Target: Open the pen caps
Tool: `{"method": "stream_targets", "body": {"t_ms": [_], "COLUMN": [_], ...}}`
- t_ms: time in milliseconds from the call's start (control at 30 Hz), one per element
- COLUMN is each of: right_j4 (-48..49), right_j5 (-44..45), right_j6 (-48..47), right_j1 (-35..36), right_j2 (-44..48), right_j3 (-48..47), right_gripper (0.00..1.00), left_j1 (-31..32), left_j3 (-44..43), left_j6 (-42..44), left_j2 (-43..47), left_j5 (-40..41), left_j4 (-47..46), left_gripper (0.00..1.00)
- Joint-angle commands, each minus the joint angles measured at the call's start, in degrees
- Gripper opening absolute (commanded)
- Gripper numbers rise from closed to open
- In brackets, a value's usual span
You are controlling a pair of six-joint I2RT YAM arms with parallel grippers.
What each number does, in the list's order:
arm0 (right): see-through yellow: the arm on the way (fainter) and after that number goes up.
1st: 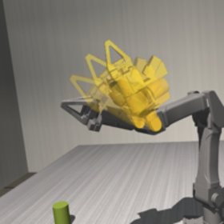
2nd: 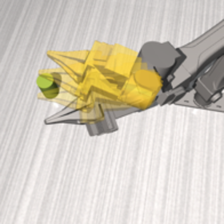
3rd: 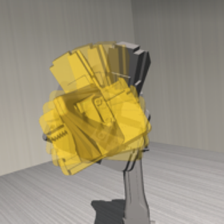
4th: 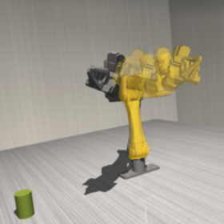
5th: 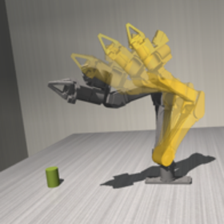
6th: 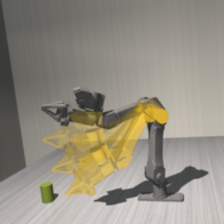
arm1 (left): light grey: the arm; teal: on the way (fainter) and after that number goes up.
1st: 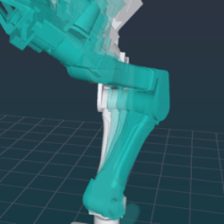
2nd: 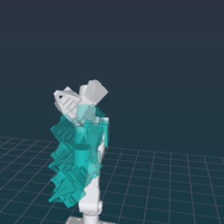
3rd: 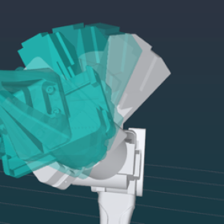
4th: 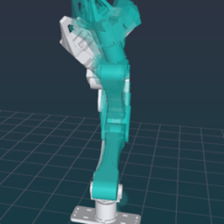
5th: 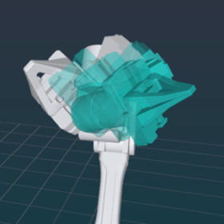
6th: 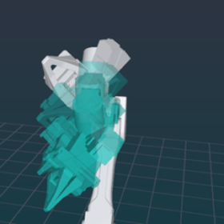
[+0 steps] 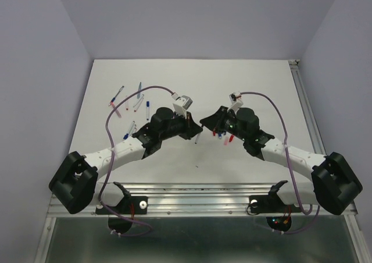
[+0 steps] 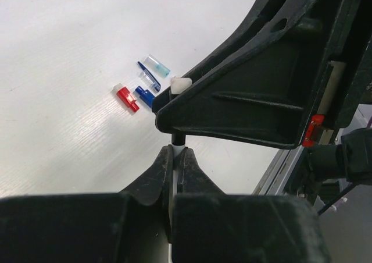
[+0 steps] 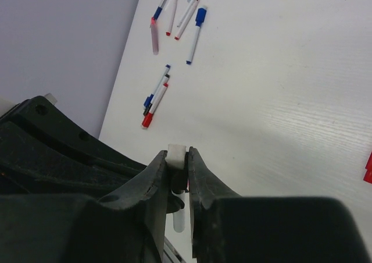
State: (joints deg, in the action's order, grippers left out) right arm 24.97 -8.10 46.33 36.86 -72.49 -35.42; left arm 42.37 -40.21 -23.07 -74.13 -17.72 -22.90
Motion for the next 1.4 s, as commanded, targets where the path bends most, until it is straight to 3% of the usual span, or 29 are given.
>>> {"method": "stream_targets", "body": {"t_ms": [0,33,167,300,367,433,533,567,600,800,900,1067,1267,1367], "right_j4": [-2.8,-3.7,-5.7,-6.7,-6.9,-7.0,-7.3,-7.7,-8.0,-13.5,-12.8,-14.9,-14.4,-14.8], "right_j5": [2.7,3.3,4.8,4.1,2.6,0.8,-0.9,-0.9,-0.7,13.2,15.2,16.2,17.9,12.9], "right_j6": [1.4,1.7,3.6,4.6,4.9,5.4,6.1,5.6,5.3,0.0,-1.4,-1.9,-2.2,-3.7], "right_j1": [0.8,0.8,0.8,0.8,0.8,0.8,0.8,0.8,0.8,-0.6,-6.1,-16.8,-20.6,-21.7], "right_j2": [0.5,0.6,2.3,3.2,3.4,3.2,2.3,2.0,1.7,-2.3,-5.2,-11.6,-15.0,-15.5], "right_j3": [-5.1,-5.4,-5.7,-6.3,-6.5,-6.9,-7.4,-7.6,-7.8,-12.7,-16.1,-23.5,-27.6,-28.0], "right_gripper": [0.01,0.01,0.01,0.01,0.01,0.01,0.01,0.01,0.01,0.01,0.01,0.01,0.01,0.01], "left_j1": [0.8,1.0,1.8,1.9,2.0,2.0,2.1,2.1,2.2,3.9,5.5,11.7,15.9,15.9], "left_j3": [-3.1,-3.7,-4.3,-4.4,-4.5,-5.0,-5.3,-5.3,-5.4,-1.6,0.8,7.9,10.5,10.3], "left_j6": [0.6,1.3,3.8,5.1,5.3,5.3,4.7,4.5,4.3,-0.8,-2.9,-7.2,-8.6,-9.4], "left_j2": [0.3,0.2,-0.3,-1.3,-2.0,-2.8,-3.2,-3.1,-3.0,0.7,1.4,5.3,10.3,11.2], "left_j5": [3.0,3.1,5.5,5.8,5.8,5.9,5.5,5.1,5.0,4.8,4.9,7.1,10.0,13.2], "left_j4": [-0.1,0.6,3.6,4.6,4.7,4.7,4.5,4.4,4.2,3.1,3.0,2.3,1.8,3.6], "left_gripper": [0.0,0.01,0.69,0.74,0.72,0.63,0.36,0.07,0.0,0.0,0.0,0.0,0.0,0.0]}}
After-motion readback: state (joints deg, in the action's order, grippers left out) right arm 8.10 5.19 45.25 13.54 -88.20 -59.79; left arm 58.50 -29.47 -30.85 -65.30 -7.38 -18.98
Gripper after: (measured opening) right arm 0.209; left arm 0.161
